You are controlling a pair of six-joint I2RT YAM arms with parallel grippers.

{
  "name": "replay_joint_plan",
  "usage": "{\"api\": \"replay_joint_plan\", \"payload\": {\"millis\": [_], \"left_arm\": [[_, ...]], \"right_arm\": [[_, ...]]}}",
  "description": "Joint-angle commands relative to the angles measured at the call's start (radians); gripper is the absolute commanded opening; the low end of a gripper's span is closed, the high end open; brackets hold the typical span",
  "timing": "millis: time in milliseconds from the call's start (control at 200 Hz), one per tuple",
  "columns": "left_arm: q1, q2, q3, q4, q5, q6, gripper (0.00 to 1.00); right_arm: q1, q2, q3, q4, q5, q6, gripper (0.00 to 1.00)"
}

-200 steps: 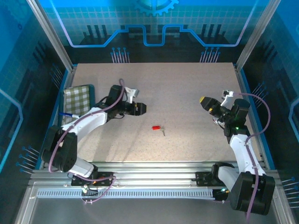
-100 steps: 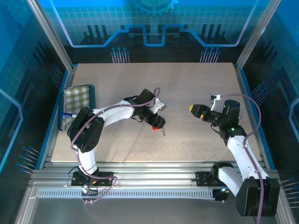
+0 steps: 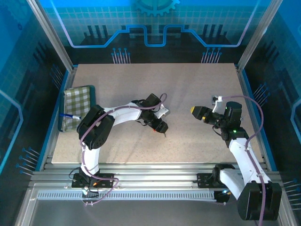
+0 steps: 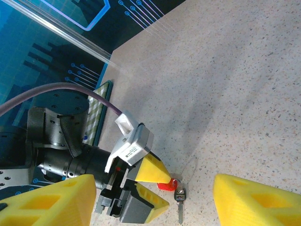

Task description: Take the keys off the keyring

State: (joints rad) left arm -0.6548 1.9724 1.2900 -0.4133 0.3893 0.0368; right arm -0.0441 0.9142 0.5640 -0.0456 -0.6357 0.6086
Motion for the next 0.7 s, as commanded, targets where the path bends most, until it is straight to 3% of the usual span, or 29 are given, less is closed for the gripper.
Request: {"api": "replay_joint_plan", "payload": {"millis": [0, 310, 696], "left_arm": [[-0.014, 0.023, 0.033, 0.001, -0.007, 0.029, 0.54], [-0.022, 0.028, 0.025, 0.006, -0.024, 0.035, 0.46], [-0.026, -0.021, 0.014, 0.032, -0.085, 0.048, 0.51]], "right_arm": [[0.015, -0.011, 0.01, -0.013, 0.004, -0.008, 0.67], [0.015, -0.023, 0.002, -0.013, 0.002, 0.0, 0.68], [0.015, -0.028, -0.023, 0.028, -0.015, 0.028, 0.68]]}}
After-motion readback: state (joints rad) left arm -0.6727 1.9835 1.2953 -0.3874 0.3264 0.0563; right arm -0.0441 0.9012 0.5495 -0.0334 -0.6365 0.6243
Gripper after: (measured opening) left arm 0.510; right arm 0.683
